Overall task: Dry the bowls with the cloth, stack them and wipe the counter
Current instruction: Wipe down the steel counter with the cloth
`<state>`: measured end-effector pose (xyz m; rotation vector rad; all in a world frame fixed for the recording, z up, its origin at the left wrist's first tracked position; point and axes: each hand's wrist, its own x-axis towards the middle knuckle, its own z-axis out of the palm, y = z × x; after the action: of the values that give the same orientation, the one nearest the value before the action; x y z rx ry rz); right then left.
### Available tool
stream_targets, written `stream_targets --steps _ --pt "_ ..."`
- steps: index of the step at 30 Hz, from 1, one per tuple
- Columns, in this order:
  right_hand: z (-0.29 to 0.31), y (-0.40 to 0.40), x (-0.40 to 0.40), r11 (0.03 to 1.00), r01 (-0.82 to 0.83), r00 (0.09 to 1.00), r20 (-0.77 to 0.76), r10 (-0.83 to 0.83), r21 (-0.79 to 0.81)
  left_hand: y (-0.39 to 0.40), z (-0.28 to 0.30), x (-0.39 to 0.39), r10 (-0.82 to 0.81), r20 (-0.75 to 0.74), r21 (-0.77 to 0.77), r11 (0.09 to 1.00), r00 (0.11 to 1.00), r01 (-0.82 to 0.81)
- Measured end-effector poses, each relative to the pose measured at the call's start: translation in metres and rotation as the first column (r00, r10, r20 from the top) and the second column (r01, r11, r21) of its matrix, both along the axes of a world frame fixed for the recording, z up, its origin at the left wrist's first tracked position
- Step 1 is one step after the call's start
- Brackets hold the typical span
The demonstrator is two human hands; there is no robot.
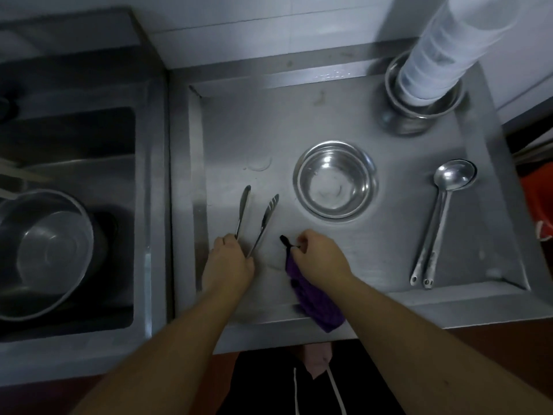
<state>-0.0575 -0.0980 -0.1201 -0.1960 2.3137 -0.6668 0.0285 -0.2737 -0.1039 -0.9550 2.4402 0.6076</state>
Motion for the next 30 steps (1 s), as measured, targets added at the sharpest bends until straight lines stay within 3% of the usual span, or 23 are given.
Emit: stream_targets --steps 12,19,30 --pt "0.016 0.161 -0.059 0.963 0.178 0.984 -0.056 -0.17 0.202 0.135 0.007 -0.092 -0.238 -0.094 0.109 0.963 0.967 0.247" --pt "0.02 0.249 -0.086 0.929 0.096 0.99 -0.129 -0.053 0.357 0.215 0.002 -0.123 -0.288 -0.062 0.123 0.948 0.955 0.294" --pt "0.017 0.322 -0.111 0.946 0.129 0.986 -0.137 -0.092 0.298 0.292 -0.017 -0.154 -0.284 0.025 0.091 0.955 0.958 0.281"
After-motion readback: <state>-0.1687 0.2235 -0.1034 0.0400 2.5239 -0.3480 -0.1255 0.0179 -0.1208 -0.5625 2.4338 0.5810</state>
